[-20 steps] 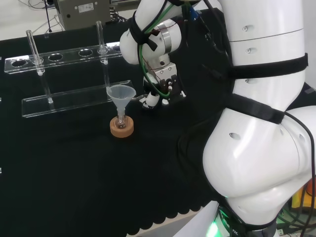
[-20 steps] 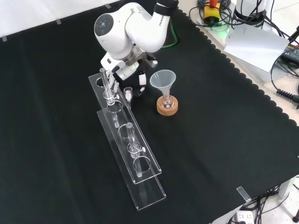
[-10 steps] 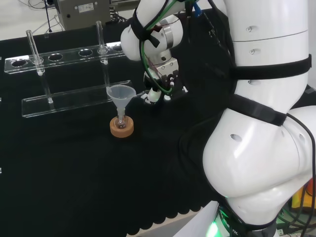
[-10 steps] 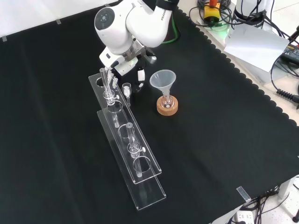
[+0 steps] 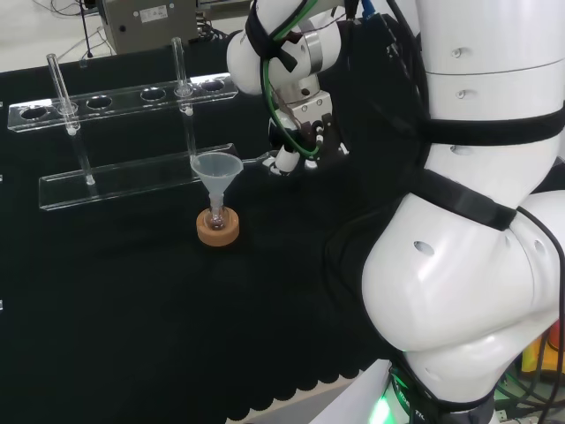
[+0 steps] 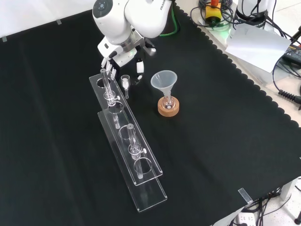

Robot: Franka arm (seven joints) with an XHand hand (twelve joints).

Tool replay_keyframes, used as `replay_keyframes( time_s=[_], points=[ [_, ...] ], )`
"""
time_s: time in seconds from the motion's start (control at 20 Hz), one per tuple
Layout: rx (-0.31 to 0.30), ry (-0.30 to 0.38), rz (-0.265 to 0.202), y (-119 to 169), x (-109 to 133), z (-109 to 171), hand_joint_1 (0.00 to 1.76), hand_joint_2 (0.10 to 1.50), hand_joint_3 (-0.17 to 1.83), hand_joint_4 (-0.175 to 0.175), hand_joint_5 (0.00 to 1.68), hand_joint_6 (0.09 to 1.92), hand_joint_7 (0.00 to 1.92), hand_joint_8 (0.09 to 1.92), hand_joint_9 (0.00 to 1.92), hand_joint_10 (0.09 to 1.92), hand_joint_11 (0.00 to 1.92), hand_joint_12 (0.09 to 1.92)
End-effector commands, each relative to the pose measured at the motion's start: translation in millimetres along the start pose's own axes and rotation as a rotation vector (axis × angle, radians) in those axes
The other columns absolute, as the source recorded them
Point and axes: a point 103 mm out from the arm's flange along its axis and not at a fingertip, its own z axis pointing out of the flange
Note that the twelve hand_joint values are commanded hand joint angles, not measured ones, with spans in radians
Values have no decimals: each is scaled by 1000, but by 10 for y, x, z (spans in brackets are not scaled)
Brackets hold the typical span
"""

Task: Pick up the weighing funnel.

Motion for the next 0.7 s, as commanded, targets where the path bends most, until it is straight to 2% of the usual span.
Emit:
replay_keyframes(
  time_s=[0.05, 0.4, 0.7],
  points=[
    [-15, -5, 19, -188, -164, -133, 1106, 596, 871, 175, 1167, 962, 650, 637, 922, 467, 626, 1208],
    [-41, -18, 38, -467, -261, -337, 1107, 595, 874, 175, 1167, 965, 651, 636, 925, 464, 630, 1203],
    [-58, -36, 51, -700, -246, -492, 1107, 594, 876, 175, 1167, 966, 650, 635, 926, 462, 633, 1200]
  ],
)
